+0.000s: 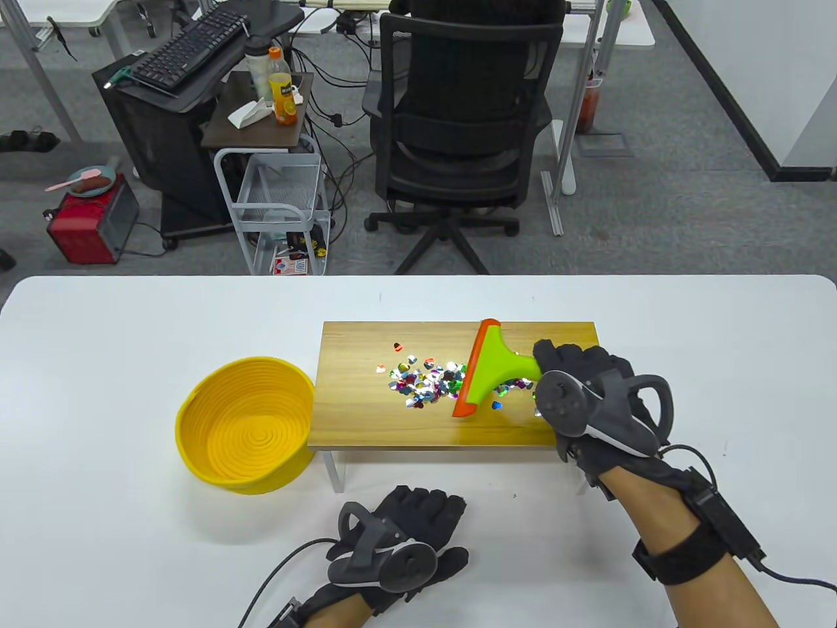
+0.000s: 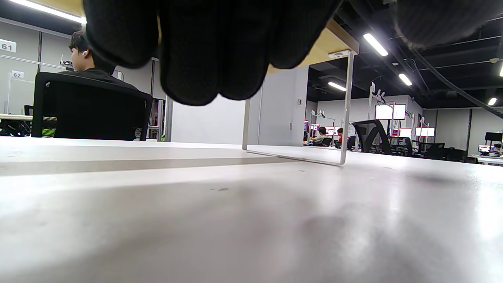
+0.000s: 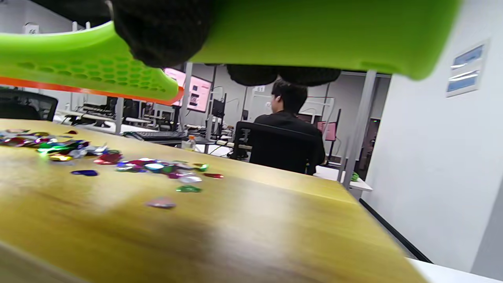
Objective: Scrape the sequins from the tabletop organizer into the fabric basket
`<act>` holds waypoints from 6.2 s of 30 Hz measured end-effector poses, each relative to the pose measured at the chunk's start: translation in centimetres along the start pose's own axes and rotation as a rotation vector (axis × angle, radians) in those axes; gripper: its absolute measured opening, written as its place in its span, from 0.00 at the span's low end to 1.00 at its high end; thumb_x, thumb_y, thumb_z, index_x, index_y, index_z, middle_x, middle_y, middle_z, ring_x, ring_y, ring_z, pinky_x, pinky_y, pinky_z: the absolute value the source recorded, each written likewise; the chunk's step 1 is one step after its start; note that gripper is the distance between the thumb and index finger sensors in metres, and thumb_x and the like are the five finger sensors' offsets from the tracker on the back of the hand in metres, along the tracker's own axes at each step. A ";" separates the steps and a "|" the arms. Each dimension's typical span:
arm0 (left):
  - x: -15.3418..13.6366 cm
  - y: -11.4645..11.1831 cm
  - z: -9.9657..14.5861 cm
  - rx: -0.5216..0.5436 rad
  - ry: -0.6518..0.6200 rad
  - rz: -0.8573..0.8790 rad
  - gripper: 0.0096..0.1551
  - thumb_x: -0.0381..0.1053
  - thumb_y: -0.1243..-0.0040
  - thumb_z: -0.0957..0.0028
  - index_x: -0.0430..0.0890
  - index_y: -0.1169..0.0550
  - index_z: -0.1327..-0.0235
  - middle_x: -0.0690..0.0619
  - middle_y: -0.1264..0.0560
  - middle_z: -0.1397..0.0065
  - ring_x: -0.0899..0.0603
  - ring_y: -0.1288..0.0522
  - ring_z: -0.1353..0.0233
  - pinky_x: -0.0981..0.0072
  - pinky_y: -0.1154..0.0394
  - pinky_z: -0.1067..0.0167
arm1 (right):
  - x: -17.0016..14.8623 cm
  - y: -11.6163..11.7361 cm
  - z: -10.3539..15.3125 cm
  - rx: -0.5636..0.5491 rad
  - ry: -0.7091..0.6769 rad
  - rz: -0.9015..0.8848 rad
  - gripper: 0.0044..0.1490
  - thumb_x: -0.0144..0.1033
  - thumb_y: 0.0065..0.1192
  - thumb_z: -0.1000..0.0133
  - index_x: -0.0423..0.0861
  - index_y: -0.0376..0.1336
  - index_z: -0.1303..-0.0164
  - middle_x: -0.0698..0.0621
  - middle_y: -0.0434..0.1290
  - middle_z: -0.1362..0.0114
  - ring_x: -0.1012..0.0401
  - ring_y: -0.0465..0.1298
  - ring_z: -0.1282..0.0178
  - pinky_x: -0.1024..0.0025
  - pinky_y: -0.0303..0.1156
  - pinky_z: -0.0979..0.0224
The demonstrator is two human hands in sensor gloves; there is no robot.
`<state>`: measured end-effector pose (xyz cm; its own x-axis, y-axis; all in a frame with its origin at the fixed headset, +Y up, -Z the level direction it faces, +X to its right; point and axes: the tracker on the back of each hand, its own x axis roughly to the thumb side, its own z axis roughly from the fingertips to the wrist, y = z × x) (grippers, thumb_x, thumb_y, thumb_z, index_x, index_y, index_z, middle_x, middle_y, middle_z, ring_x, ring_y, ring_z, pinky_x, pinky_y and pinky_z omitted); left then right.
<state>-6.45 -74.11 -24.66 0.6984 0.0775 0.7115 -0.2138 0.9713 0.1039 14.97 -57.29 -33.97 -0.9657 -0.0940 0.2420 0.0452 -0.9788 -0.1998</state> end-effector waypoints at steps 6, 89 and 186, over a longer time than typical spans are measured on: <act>0.0 0.0 0.0 -0.001 0.001 0.004 0.45 0.76 0.47 0.55 0.45 0.27 0.36 0.41 0.22 0.32 0.35 0.20 0.38 0.35 0.27 0.38 | 3.4 0.4 -1.8 0.016 -0.073 0.027 0.41 0.38 0.59 0.46 0.47 0.57 0.19 0.43 0.70 0.25 0.39 0.71 0.31 0.34 0.64 0.27; 0.4 -0.5 -0.2 -0.030 -0.005 0.001 0.45 0.76 0.47 0.55 0.45 0.26 0.36 0.41 0.22 0.32 0.35 0.20 0.38 0.35 0.27 0.38 | -3.2 -0.3 3.1 0.079 0.017 0.202 0.40 0.39 0.57 0.45 0.50 0.57 0.18 0.40 0.71 0.26 0.39 0.72 0.33 0.35 0.65 0.27; 0.6 -0.7 -0.2 -0.040 -0.006 -0.014 0.45 0.76 0.47 0.55 0.45 0.26 0.36 0.41 0.22 0.32 0.35 0.20 0.38 0.35 0.27 0.38 | -1.3 -0.6 1.3 -0.076 0.143 0.292 0.34 0.45 0.68 0.38 0.40 0.64 0.26 0.38 0.80 0.34 0.47 0.85 0.52 0.61 0.81 0.53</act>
<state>-5.78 -74.68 -24.48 0.6970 0.0627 0.7143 -0.1768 0.9805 0.0864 16.47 -56.84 -32.96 -0.9410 -0.3371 0.0298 0.3115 -0.8973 -0.3127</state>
